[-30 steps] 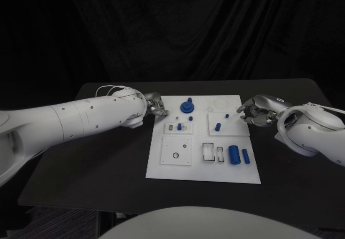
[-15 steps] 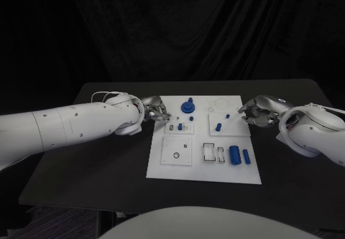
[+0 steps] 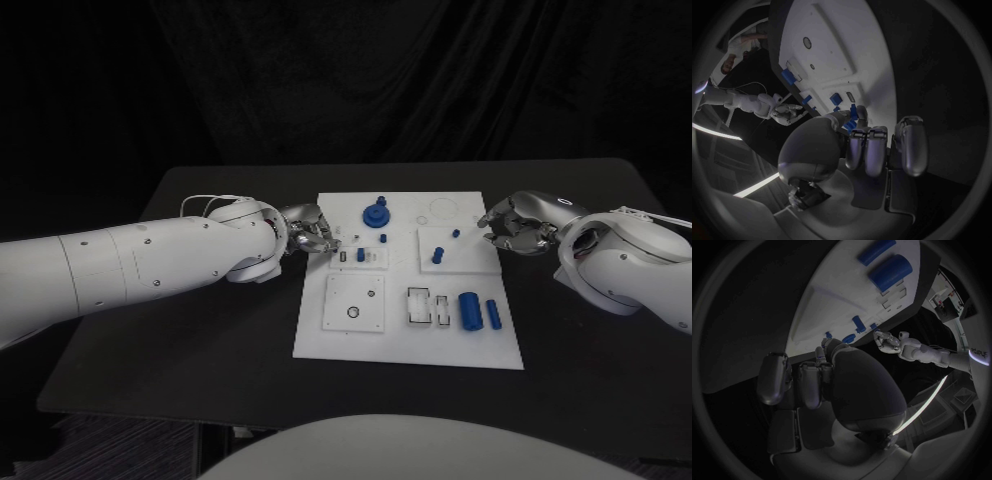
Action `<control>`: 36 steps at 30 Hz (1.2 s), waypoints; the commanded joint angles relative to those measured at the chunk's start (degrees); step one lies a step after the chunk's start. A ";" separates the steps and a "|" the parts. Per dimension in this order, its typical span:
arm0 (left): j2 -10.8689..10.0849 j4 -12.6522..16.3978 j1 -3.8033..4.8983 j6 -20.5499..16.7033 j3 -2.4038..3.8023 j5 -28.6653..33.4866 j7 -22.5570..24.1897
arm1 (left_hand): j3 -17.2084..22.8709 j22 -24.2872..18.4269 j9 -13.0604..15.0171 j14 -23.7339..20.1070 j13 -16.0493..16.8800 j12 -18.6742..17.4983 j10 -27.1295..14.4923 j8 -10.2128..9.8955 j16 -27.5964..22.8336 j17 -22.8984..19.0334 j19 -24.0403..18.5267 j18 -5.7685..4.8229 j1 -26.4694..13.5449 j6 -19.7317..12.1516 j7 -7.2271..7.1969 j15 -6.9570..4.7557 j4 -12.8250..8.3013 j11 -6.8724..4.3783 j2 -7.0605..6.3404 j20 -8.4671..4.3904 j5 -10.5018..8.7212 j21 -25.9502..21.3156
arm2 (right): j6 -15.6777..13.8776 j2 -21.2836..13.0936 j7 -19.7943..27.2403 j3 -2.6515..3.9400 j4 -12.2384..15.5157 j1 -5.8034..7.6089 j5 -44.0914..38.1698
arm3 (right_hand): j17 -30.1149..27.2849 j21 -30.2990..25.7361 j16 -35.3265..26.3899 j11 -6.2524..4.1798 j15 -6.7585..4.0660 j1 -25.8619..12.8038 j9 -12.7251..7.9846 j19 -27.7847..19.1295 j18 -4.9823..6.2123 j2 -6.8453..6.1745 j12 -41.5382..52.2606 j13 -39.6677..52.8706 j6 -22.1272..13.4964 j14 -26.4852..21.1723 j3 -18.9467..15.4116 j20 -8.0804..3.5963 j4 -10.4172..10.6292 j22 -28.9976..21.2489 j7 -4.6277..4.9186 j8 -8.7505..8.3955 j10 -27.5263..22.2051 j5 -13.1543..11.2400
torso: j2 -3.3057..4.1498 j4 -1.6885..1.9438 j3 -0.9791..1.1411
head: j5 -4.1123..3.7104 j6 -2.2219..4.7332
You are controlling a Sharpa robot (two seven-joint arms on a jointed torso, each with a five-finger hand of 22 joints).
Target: Assemble the parts on the task board
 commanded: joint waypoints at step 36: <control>1.62 -0.53 -2.10 0.38 0.07 0.13 0.31 | -2.71 11.19 1.54 6.05 15.03 0.20 6.07 0.57 0.37 15.07 1.10 -0.57 -3.05 0.31 0.48 -0.09 2.79 0.11 0.57 0.00 -6.70 -0.45 | 0.80 -0.28 -1.10 0.03 0.30 -0.15 -0.16 | 7.26 -0.35 -0.40 -0.03 0.39 -0.85 -0.08 -0.16 -0.05 0.03 -0.39 3.77 0.29 3.95 0.41 0.05 -0.11 9.80 -0.04 -0.14 -0.18 0.25 | 0.06 -0.22 -0.02 | 0.04 -0.01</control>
